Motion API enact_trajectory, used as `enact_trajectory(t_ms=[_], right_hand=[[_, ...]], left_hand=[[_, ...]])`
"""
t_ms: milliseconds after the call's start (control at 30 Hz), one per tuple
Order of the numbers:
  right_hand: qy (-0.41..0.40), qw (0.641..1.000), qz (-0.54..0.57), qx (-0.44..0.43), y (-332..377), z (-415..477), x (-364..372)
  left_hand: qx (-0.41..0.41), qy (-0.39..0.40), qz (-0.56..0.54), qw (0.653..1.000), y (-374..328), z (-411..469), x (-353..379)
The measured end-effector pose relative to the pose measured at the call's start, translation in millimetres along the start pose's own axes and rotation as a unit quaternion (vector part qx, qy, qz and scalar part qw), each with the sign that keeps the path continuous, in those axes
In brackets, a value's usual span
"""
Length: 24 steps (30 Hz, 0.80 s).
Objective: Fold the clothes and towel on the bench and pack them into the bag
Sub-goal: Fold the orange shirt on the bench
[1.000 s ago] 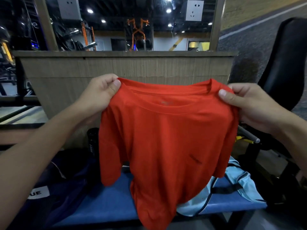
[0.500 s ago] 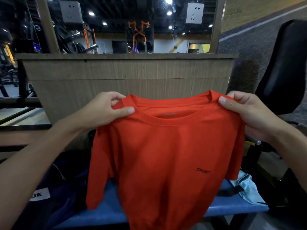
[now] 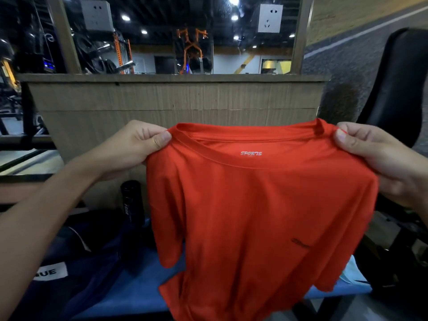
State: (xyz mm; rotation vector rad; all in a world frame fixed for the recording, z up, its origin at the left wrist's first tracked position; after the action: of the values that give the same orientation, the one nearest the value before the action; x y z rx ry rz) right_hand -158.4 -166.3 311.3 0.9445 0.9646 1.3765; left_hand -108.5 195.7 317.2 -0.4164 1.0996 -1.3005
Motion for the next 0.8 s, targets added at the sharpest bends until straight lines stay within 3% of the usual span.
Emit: enact_trajectory(t_ms=[133, 367, 533, 800], right_hand=[[0.029, 0.998, -0.033, 0.034, -11.0, 0.1, 1.8], [0.041, 0.997, -0.044, 0.046, -17.6, -7.9, -5.2], [0.01, 0.999, -0.02, 0.03, -16.3, -9.3, -18.4], [-0.038, 0.983, -0.181, -0.019, -37.5, -8.3, -24.5]], left_hand=[[0.006, 0.007, 0.04, 0.999, -5.1, 5.3, 6.7], [0.011, -0.089, 0.072, 0.993, 1.6, 11.6, 19.4], [-0.024, -0.019, 0.025, 0.999, 1.4, 12.0, 41.6], [-0.01, -0.029, 0.068, 0.997, 14.5, 22.9, 59.6]])
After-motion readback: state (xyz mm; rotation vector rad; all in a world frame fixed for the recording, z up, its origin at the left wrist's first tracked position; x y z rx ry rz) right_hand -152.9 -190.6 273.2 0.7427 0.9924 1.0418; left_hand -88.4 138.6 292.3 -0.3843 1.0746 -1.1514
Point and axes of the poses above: each hand's wrist, its own z-axis towards the middle knuckle, its own x-axis out of the palm, y = z × x, the point moved 9 cm from there along z, towards the middle knuckle, and after that the axes turned 7 degrees about -y, right-handed, at the moved point
